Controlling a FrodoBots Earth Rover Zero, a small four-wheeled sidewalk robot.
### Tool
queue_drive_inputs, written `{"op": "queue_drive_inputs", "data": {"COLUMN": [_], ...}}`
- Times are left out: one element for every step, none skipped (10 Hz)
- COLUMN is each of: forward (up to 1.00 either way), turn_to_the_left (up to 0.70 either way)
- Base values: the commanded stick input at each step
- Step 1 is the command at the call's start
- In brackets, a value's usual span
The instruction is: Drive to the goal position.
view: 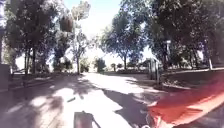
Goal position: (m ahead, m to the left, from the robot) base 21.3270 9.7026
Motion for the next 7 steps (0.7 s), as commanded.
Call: {"op": "queue_drive_inputs", "data": {"forward": [1.00, 1.00, 1.00, 1.00, 1.00, 1.00, 1.00], "turn_to_the_left": [0.00, 0.00, 0.00, 0.00, 0.00, 0.00, 0.00]}}
